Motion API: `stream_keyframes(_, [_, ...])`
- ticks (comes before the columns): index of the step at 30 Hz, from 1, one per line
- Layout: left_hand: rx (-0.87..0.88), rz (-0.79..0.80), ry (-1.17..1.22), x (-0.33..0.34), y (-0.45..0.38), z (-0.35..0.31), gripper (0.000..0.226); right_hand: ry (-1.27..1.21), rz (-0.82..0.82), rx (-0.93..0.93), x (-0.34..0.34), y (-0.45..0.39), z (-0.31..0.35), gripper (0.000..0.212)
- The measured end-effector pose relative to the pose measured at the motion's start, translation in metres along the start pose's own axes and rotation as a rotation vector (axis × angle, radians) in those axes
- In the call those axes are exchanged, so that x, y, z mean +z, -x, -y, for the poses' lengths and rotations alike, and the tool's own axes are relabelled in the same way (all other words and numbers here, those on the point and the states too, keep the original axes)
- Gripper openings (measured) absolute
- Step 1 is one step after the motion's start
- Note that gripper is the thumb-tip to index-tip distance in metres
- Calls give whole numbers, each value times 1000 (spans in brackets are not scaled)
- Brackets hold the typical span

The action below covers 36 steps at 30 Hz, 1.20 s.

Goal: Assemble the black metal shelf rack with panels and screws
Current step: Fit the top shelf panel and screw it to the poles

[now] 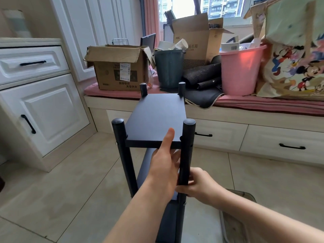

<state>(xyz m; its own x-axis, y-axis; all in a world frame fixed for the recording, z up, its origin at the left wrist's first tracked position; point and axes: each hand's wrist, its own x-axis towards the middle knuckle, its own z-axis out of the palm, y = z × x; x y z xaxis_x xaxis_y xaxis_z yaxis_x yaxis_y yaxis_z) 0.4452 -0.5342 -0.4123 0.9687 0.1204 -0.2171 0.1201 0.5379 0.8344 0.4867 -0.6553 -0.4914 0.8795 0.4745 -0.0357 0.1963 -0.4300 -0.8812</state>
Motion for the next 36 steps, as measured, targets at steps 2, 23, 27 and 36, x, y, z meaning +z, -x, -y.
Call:
stream_keyframes(2, [9,-12,26,1,0,0,74,-52,1,-12,-3,2,4,21])
stream_keyframes(23, [88,-69,-248,10,-5,14,58,18,-68,-89,-6,2,15,24])
stream_keyframes(27, [109,-77,-249,7,-7,14,60,24,-78,-122,-2,1,19,24])
stream_keyframes(36, [163,-66,-223,6,-9,22,61,83,-61,-141,-1,0,22,31])
